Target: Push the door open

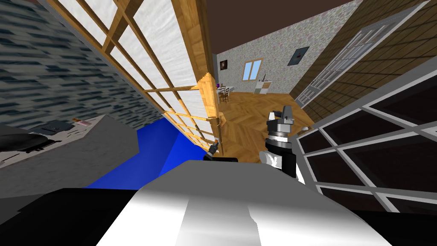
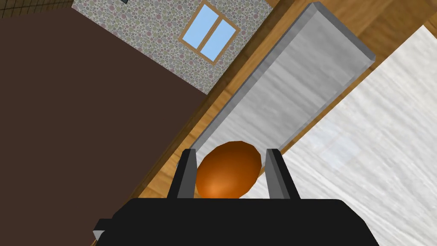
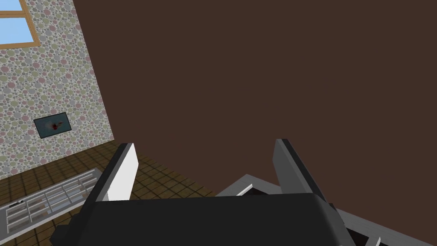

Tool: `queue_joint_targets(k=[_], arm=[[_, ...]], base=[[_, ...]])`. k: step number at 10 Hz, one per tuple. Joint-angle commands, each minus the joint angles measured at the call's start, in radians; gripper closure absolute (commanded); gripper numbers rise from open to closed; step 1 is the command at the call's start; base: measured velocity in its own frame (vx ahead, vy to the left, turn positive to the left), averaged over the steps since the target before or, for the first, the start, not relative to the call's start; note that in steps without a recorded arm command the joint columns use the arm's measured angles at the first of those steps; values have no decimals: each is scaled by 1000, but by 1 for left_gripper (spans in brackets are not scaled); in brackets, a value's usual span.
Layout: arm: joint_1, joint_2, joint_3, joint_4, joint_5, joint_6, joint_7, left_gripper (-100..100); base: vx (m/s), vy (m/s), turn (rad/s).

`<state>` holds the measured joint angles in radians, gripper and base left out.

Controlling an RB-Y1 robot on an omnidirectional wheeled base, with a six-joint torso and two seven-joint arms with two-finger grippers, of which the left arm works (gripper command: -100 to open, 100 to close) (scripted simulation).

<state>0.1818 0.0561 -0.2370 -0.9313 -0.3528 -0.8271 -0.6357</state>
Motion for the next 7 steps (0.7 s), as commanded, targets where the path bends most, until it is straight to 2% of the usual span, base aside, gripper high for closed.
queue_joint_targets(k=[1,7], arm=[[-24,10,28,-5,38,-10,50,100],[-24,10,28,-5,38,-10,51,100]], base=[[31,-25,-46],[8,-5,-8]])
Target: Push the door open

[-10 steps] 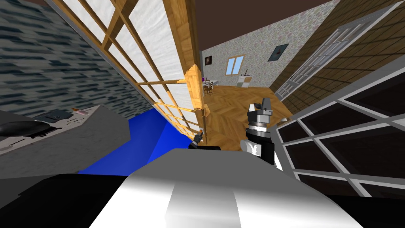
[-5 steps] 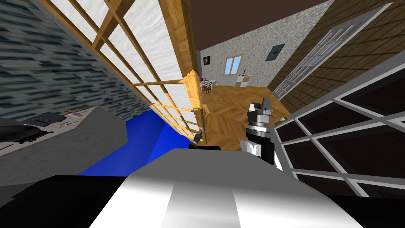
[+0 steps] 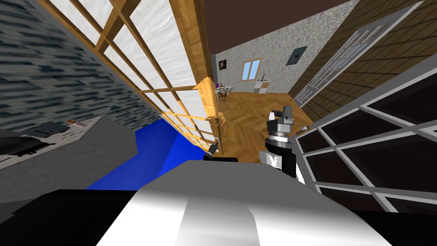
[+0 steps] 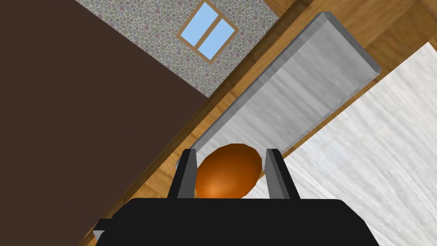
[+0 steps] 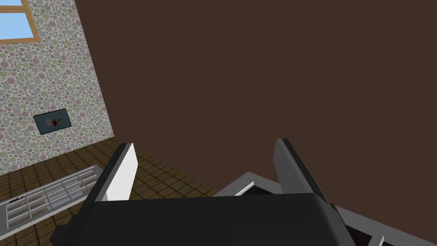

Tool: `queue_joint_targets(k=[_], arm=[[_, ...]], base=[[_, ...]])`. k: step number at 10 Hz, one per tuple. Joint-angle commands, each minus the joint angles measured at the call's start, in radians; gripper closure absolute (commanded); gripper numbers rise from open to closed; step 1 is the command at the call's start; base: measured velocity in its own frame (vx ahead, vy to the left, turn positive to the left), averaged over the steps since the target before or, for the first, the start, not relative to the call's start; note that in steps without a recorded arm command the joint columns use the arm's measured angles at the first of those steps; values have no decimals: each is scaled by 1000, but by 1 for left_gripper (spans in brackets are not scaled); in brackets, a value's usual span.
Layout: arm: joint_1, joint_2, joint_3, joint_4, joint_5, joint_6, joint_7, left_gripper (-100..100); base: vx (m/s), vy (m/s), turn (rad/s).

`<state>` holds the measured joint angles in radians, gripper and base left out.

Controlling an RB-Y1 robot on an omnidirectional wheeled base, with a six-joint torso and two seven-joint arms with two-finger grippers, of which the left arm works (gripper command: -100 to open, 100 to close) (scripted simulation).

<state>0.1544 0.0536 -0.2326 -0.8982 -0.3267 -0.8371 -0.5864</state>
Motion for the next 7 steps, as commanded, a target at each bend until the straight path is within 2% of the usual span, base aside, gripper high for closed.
queue_joint_targets(k=[1,3,4,7], arm=[[4,13,24,-38,12,0,2,100],[4,13,24,-38,12,0,2,100],[13,6,-8,-31,27,16,46,100],[12,10,-11,-30,64,10,95,100]], base=[[0,-11,-5],[-1,-1,16],[35,-44,-72],[59,-32,-38]])
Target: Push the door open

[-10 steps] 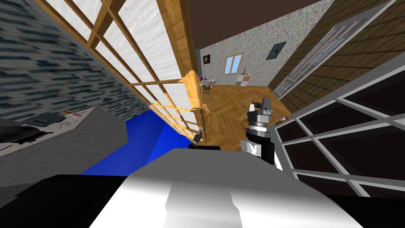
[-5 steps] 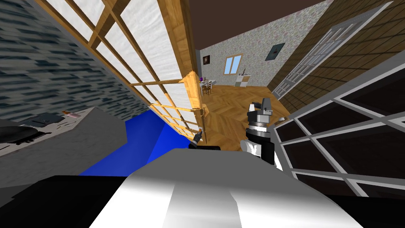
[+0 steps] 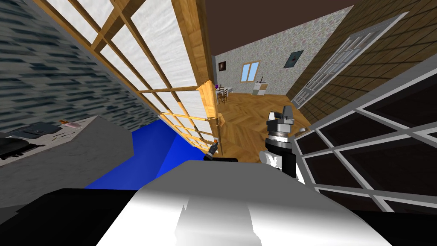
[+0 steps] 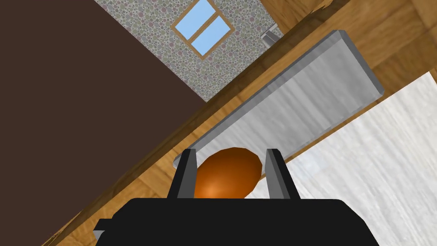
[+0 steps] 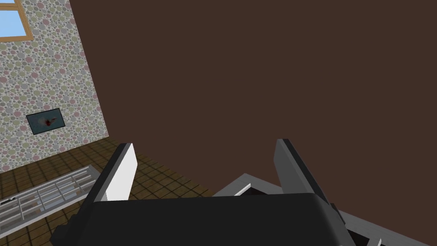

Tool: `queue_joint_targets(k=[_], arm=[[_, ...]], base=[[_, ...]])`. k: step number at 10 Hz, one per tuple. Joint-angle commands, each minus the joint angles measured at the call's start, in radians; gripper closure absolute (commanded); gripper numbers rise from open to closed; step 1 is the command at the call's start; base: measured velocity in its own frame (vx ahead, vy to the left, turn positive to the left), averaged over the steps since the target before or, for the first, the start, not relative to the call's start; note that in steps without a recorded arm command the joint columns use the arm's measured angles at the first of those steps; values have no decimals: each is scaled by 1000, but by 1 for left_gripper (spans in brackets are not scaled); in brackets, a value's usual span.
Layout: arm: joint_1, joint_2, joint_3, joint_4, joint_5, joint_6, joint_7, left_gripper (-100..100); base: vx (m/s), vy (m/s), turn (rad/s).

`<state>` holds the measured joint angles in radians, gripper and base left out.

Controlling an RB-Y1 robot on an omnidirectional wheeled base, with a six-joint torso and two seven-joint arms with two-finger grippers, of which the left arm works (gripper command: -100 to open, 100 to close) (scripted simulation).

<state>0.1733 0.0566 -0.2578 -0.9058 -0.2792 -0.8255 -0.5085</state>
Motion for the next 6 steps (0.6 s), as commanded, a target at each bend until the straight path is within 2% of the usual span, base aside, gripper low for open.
queue_joint_targets(k=[1,6], arm=[[-7,9,13,-22,33,-4,40,100],[-11,15,6,-19,128,-21,166,100]], base=[[50,-24,-31],[72,-34,-38]])
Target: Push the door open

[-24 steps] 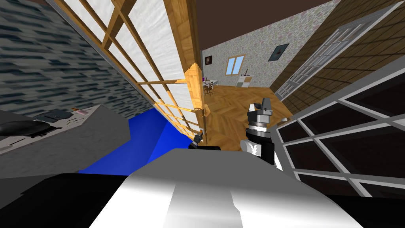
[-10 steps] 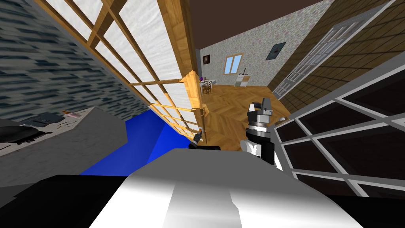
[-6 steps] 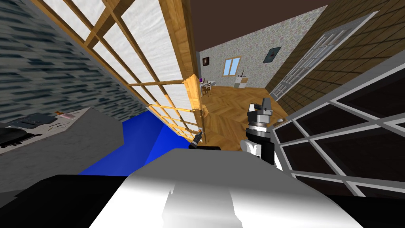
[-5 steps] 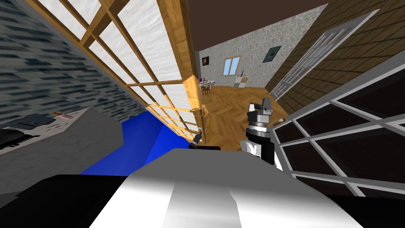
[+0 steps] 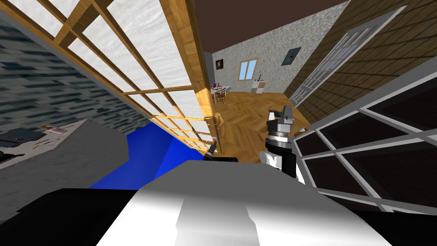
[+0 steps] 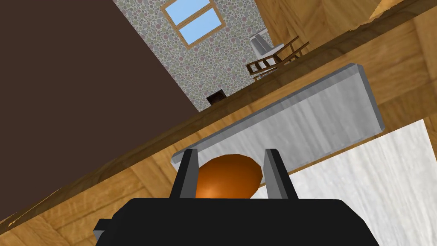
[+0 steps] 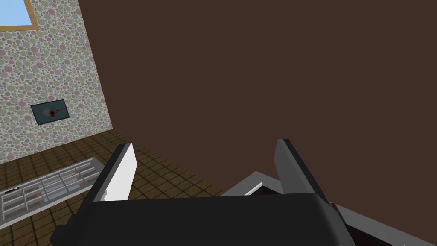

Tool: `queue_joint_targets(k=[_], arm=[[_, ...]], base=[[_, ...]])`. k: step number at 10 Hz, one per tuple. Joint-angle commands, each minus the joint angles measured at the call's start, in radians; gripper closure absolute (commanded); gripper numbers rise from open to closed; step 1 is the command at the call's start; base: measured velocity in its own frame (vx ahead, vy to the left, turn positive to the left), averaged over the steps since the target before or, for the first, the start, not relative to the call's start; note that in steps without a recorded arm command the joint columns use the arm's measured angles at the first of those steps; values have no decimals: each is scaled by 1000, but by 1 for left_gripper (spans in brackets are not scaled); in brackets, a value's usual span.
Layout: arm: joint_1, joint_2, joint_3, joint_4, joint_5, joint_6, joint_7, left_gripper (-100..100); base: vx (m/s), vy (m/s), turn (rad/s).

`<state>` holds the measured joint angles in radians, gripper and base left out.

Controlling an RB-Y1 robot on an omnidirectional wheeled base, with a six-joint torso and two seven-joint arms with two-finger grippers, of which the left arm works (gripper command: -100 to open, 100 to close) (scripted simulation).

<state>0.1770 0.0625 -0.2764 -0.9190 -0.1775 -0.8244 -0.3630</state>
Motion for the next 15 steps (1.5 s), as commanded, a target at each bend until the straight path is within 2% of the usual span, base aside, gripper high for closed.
queue_joint_targets(k=[1,3,4,13,14,15], arm=[[-16,11,23,-5,48,-26,50,100],[-16,11,23,-5,48,-26,52,100],[-17,12,22,-4,73,-30,85,100],[-17,12,22,-4,73,-30,85,100],[-7,2,-8,5,78,-13,115,100],[-8,3,-6,6,88,-14,129,100]], base=[[85,-34,-46],[51,-6,-3],[37,-16,-51],[2,0,-4],[28,-23,-81],[56,-54,-40]])
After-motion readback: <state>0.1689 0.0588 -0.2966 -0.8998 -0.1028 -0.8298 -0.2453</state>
